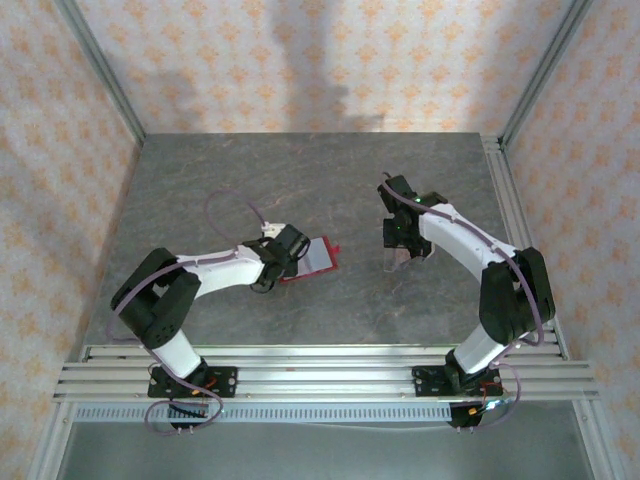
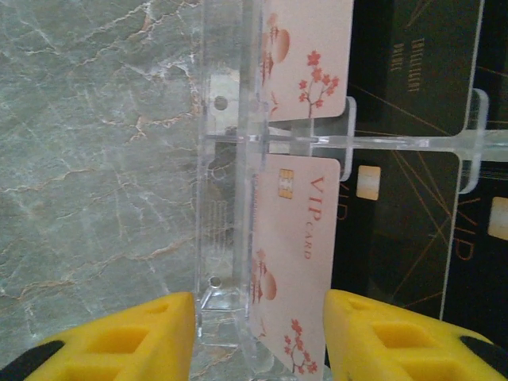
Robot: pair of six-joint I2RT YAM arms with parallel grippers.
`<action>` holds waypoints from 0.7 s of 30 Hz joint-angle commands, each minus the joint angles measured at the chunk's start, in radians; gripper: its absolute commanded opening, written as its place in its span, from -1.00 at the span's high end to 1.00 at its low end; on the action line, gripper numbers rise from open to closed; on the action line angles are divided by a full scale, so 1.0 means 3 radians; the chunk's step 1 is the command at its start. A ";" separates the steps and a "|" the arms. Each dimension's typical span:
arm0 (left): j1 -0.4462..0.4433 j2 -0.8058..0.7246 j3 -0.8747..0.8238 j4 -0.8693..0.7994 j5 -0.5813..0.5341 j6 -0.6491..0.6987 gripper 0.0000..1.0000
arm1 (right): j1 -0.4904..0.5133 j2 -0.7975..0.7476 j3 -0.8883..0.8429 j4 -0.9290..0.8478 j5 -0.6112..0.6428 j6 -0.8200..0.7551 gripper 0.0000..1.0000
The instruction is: Put the credit cards into the card holder
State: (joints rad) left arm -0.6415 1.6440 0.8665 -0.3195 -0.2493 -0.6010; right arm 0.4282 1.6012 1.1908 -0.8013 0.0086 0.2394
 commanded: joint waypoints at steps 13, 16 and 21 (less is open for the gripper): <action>-0.0004 -0.0295 0.0041 -0.0212 -0.0057 0.0007 -0.37 | -0.0059 0.0045 -0.0123 -0.0009 0.0097 0.0030 0.10; -0.0004 -0.0314 0.0047 -0.0218 -0.0062 0.0004 -0.37 | -0.0076 0.0038 -0.0139 0.0036 0.0033 0.0034 0.16; -0.0004 -0.0306 0.0052 -0.0221 -0.0069 -0.0002 -0.37 | -0.0102 0.0020 -0.0150 0.0096 -0.0072 0.0040 0.31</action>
State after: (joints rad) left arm -0.6415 1.5730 0.8669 -0.3542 -0.2466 -0.6010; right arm 0.4084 1.6020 1.1587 -0.7841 0.0036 0.2432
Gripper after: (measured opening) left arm 0.688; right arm 0.354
